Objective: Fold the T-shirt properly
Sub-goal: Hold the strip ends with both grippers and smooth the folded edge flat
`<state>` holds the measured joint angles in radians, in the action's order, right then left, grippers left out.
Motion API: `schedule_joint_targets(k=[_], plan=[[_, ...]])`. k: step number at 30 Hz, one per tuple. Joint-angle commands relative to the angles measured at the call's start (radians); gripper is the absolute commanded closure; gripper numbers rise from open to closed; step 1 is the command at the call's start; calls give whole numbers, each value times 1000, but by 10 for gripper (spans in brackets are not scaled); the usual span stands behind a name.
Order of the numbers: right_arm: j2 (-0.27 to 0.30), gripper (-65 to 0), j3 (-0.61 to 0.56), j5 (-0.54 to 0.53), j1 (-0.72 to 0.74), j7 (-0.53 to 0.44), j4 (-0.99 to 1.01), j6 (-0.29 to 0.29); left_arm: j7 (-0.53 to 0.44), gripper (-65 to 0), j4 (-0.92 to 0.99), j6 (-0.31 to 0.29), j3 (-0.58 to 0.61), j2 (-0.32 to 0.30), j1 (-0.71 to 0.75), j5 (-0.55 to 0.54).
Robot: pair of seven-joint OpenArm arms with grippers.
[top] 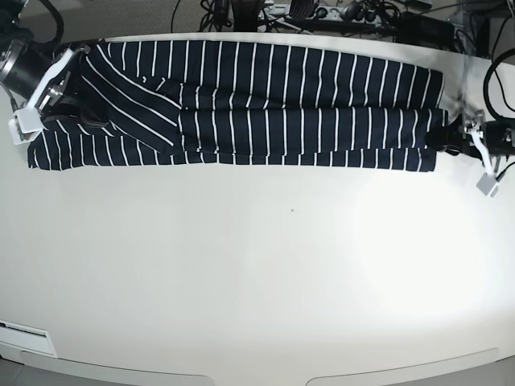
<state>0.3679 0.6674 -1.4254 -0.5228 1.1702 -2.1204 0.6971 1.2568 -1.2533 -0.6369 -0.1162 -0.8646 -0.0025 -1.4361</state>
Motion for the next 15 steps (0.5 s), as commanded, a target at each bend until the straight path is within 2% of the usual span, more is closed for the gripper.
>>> schedule_joint_targets(k=[1,6,15], plan=[[4,0,-1,36,2,-56,-7,1,-8,-384,-10,-6,-9,-30,-14,-21],[-41,0,-84,242,2,-189,63,1,-8,-384,-10,-6,-9,-30,-14,-21],[-40,0,-285,579,2,-307,255,1,-8,-384,-10,-6,-10,-36,-33,-13]])
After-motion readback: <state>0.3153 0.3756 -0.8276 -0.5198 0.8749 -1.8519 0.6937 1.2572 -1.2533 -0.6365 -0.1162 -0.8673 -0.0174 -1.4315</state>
